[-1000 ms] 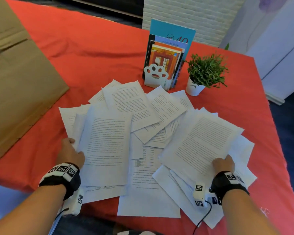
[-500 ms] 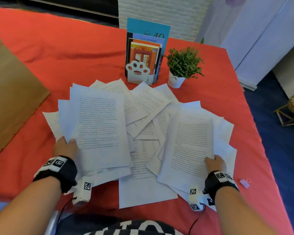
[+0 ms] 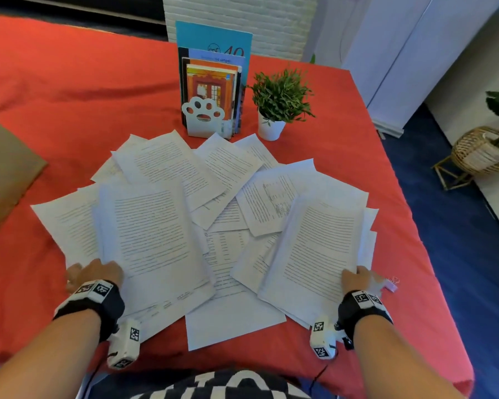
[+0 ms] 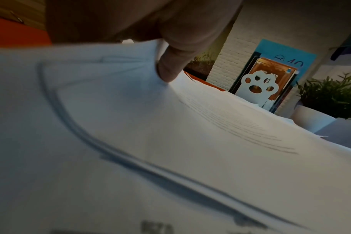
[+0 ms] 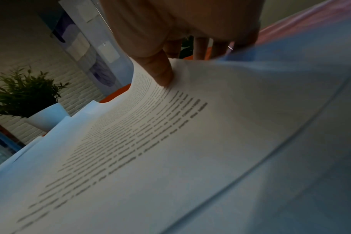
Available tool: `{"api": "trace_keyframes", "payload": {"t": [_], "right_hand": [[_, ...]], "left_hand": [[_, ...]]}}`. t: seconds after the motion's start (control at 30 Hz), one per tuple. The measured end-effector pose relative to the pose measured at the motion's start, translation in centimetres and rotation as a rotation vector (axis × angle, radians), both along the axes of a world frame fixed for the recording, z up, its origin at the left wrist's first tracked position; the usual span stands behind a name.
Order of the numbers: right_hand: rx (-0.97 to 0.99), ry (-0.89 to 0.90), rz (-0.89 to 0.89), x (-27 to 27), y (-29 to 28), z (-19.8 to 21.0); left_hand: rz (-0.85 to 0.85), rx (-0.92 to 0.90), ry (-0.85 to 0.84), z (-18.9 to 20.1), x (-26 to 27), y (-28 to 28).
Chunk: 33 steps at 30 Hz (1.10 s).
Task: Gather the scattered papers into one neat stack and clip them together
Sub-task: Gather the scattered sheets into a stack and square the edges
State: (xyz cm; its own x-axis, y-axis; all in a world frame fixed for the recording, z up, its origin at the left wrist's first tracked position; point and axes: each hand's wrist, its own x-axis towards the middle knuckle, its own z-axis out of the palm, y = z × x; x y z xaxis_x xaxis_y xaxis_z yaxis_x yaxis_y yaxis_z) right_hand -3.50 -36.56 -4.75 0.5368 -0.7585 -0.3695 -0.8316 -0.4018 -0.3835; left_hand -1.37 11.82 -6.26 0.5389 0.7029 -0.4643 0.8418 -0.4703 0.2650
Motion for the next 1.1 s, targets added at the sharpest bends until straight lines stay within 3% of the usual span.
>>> {"api": "trace_keyframes", "payload": {"t": [0.23, 0.4, 0.5, 0.6, 0.77, 0.93, 1.1], "right_hand": [[0.065, -0.33, -0.022, 0.7, 1.8, 3.3], [-0.085, -0.518, 0.051, 2.6, 2.8, 5.9], [-0.188, -0.615, 0.156, 3.6, 4.7, 7.9], [-0.412, -0.784, 0.336, 4.3, 7.5, 9.6], [-0.578, -0.95, 0.519, 5.3, 10.9, 11.4], [-0.564, -1.0, 0.548, 5.4, 13.8, 14.2], [-0.549, -1.099, 0.793, 6.0, 15.9, 15.9]], "left_hand": [[-0.016, 0.001, 0.028, -0.1, -0.6, 0.4], [-0.08, 0.059, 0.043, 1.1, -0.7, -0.1], [-0.1, 0.034, 0.026, 1.4, -0.9, 0.0], [-0.135, 0.068, 0.015, 1.8, -1.3, -0.2], [-0.101, -0.068, -0.092, 2.4, -1.3, -0.7], [-0.079, -0.095, -0.315, 2.9, -1.6, -1.2], [-0.082, -0.074, -0.478, 3.9, -1.8, -0.8]]}}
